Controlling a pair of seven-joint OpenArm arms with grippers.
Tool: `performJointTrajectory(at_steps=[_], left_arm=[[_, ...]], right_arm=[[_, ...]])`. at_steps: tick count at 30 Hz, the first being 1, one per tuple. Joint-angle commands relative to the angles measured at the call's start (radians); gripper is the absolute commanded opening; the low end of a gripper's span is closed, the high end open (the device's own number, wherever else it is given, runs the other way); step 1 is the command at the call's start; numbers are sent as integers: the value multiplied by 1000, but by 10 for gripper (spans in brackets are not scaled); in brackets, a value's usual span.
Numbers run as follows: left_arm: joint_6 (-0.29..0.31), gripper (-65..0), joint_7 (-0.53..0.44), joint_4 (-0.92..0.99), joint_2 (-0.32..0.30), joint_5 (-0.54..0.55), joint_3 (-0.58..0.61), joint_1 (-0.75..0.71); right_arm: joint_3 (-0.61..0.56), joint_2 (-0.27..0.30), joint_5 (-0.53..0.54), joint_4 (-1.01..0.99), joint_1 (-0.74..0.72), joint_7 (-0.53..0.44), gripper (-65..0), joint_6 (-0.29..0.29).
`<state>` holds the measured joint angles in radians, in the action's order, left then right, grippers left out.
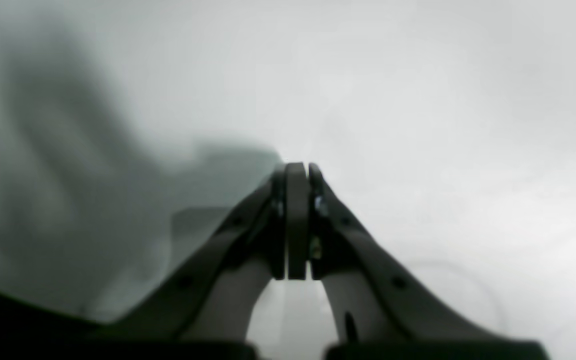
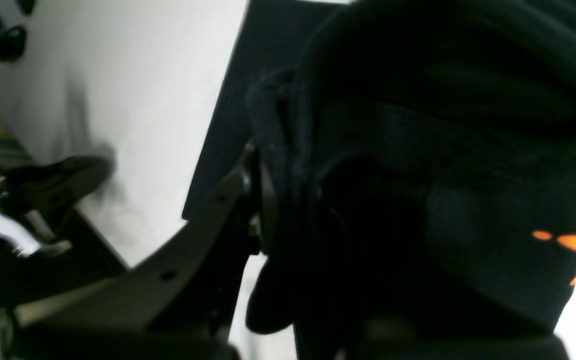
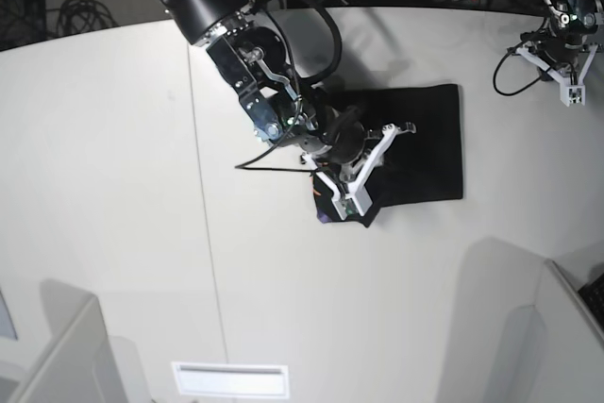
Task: Fold the T-shirt properly
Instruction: 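Grasp the strip end with the right gripper and lift it, then fold the held end over onto the other half with the right gripper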
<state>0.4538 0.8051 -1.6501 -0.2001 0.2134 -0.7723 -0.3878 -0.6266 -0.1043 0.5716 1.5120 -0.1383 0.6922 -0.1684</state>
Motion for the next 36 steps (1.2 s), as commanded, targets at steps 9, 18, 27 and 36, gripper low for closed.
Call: performJointTrajectory(at_steps=[9, 18, 27, 36], left_arm=[[1, -650, -11, -14, -14, 7, -9, -3], [1, -650, -11, -12, -14, 7, -9, -3], [1, -650, -11, -12, -12, 7, -9, -3], [1, -650, -11, -12, -11, 8, -9, -3]], right_arm=[[-105, -28, 18, -69, -73, -22, -650, 8], [-109, -31, 20, -135, -94, -52, -650, 8], [-112, -31, 20, -186, -96, -29, -195, 8], [-112, -44, 20, -212, -148, -32, -210, 8]])
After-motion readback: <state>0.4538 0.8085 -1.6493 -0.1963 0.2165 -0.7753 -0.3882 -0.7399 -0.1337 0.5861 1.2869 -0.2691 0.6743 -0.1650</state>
